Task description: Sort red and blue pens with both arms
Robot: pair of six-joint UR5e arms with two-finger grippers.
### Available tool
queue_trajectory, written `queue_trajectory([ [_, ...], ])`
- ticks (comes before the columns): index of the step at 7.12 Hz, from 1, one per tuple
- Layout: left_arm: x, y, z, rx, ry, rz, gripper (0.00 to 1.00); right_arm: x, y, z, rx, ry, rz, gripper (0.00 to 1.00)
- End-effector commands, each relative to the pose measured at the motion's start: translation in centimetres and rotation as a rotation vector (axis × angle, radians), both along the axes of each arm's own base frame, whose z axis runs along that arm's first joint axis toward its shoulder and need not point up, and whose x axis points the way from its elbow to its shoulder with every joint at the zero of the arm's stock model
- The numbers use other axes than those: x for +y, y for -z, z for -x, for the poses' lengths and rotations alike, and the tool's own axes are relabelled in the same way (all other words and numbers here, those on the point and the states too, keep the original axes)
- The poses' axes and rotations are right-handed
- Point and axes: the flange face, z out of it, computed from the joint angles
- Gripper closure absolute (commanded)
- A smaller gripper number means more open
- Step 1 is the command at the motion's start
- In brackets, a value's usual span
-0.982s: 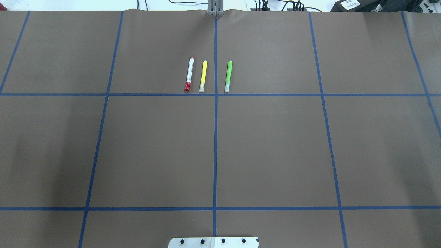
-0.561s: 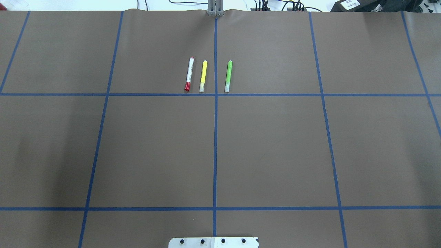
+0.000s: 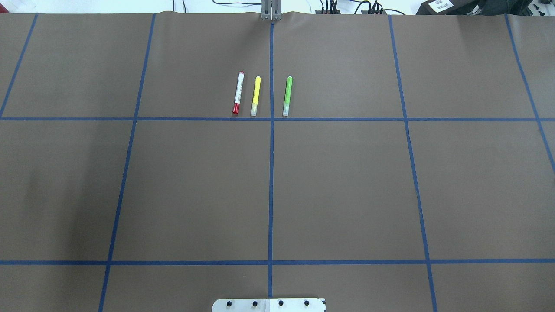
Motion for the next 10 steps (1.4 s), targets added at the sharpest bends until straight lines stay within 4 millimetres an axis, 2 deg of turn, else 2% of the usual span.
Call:
queue_trajectory([
  [1, 0.0, 0.1, 0.0, 0.000, -0.001, -0.006, 0.00, 0.7, -1.1, -0.7, -0.012, -0.080, 0.112, 1.00],
  [2, 0.0, 0.1, -0.1, 0.000, -0.002, -0.006, 0.00, 0.3, -2.9, -1.5, -0.036, -0.098, 0.139, 1.00],
  [5, 0.0, 0.3, -0.1, 0.001, -0.002, -0.025, 0.00, 3.1, -4.4, -0.8, -0.087, -0.242, 0.271, 1.00],
  [7, 0.0, 0.3, -0.1, -0.001, -0.001, -0.025, 0.00, 3.5, -4.8, -1.1, -0.081, -0.304, 0.355, 1.00],
  [10, -0.1, 0.7, -0.1, 0.000, 0.000, -0.034, 0.00, 4.0, -6.9, -0.6, -0.097, -0.293, 0.373, 1.00],
])
